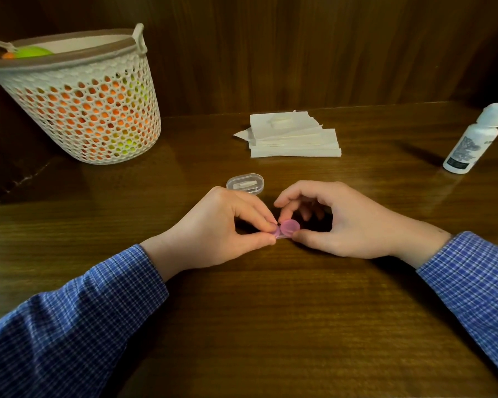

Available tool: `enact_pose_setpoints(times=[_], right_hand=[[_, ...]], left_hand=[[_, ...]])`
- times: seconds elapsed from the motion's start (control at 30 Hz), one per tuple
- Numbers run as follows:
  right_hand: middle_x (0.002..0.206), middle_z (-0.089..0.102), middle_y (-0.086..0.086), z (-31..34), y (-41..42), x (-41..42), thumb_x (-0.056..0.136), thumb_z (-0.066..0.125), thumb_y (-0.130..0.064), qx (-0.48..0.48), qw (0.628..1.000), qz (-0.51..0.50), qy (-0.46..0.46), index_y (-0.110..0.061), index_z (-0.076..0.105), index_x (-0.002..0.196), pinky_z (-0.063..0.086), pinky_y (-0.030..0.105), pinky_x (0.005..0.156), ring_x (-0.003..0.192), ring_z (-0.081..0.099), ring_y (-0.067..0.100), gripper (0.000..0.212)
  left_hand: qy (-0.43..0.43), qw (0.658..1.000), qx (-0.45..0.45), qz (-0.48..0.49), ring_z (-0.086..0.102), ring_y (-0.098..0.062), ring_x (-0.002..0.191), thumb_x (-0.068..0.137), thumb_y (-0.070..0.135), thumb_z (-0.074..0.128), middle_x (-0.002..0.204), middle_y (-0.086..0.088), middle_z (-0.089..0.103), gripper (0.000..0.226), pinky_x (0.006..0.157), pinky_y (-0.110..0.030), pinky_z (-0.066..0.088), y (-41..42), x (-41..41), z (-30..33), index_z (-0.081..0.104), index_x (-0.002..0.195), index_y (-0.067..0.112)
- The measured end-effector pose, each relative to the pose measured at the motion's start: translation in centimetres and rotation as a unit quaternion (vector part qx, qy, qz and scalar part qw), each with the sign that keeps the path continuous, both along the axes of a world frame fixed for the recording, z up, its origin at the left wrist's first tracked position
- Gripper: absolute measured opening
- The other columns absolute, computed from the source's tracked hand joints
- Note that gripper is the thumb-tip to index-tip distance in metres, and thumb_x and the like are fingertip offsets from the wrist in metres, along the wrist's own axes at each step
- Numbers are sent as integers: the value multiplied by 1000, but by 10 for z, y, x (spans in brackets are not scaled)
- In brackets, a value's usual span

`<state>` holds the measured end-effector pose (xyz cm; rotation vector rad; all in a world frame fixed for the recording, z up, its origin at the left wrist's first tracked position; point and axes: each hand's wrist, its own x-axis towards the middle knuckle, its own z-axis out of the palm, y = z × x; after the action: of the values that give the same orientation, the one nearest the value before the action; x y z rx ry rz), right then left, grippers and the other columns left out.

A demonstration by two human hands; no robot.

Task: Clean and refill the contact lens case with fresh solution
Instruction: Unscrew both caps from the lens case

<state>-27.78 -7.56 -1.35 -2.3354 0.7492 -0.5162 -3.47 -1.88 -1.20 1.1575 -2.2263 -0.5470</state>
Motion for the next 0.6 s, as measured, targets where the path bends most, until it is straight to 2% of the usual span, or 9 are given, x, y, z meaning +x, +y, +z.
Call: enact_pose_setpoints(times=[0.4,0.6], right_hand=[[109,72,-17,2,3,0,90,78,-19,11,1000,7,-3,-31,60,129,58,36,81,96,68,15,45],[103,68,-18,1,5,2,82,82,-40,0,1000,-25,-5,-34,61,126,58,29,73,90,66,8,49]], left_hand=[[4,1000,5,0,73,-3,99,87,19,82,104,11,78,17,86,-19,59,0,0,-1,83,104,19],[1,1000,7,2,73,-2,99,87,20,82,105,11,78,17,86,-17,58,-1,1,-1,83,104,19]])
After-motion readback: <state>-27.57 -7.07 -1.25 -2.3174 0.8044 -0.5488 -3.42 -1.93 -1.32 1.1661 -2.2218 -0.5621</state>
